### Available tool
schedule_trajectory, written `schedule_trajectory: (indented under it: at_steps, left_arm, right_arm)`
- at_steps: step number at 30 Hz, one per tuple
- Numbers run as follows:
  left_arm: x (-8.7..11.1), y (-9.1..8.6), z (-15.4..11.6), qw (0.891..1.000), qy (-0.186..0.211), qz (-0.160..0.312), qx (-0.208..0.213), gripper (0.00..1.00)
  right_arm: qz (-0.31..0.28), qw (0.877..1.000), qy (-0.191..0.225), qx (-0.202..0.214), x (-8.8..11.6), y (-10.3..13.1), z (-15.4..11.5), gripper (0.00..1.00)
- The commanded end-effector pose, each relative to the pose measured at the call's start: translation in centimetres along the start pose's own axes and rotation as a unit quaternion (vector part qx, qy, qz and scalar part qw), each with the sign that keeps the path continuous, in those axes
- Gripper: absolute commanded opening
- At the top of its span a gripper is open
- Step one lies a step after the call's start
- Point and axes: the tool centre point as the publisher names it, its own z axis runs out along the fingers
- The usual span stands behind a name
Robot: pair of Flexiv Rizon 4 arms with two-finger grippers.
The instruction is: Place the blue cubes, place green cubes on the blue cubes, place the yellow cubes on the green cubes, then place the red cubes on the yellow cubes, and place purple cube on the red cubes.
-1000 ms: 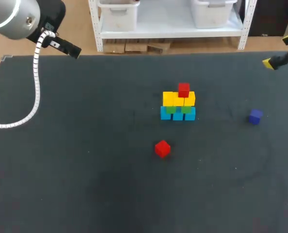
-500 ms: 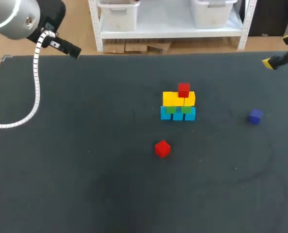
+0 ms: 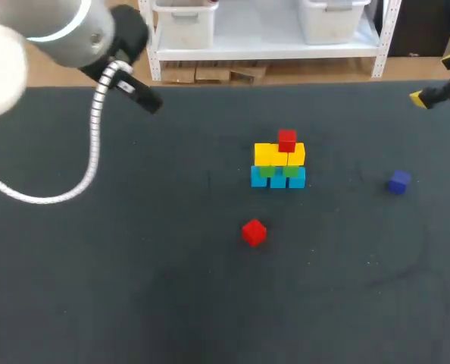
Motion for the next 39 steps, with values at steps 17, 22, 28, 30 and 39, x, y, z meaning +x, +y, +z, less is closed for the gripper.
schedule_trajectory:
  at_steps: [17,22,28,30,39]
  left_arm:
    - [-0.6,-10.0,3.1,0.980,0.098,0.090,0.147,1.00]
    - [0.4,-12.2,5.8,0.970,0.124,0.096,0.186,1.00]
    - [0.7,-13.5,7.5,0.961,0.106,0.107,0.233,1.00]
    - [0.7,-13.9,7.6,0.960,0.102,0.108,0.237,1.00]
    - [1.0,-14.5,6.8,0.958,0.081,0.201,0.188,1.00]
  right_arm:
    - [0.001,0.999,-0.001,0.043,0.2,0.4,-0.1,1.00]
    - [0.001,0.999,-0.001,0.043,0.2,0.4,-0.1,1.00]
    - [0.001,0.999,-0.001,0.043,0.2,0.4,-0.1,1.00]
    - [0.001,0.999,-0.001,0.043,0.2,0.4,-0.1,1.00]
    - [0.001,0.999,-0.001,0.043,0.2,0.4,-0.1,1.00]
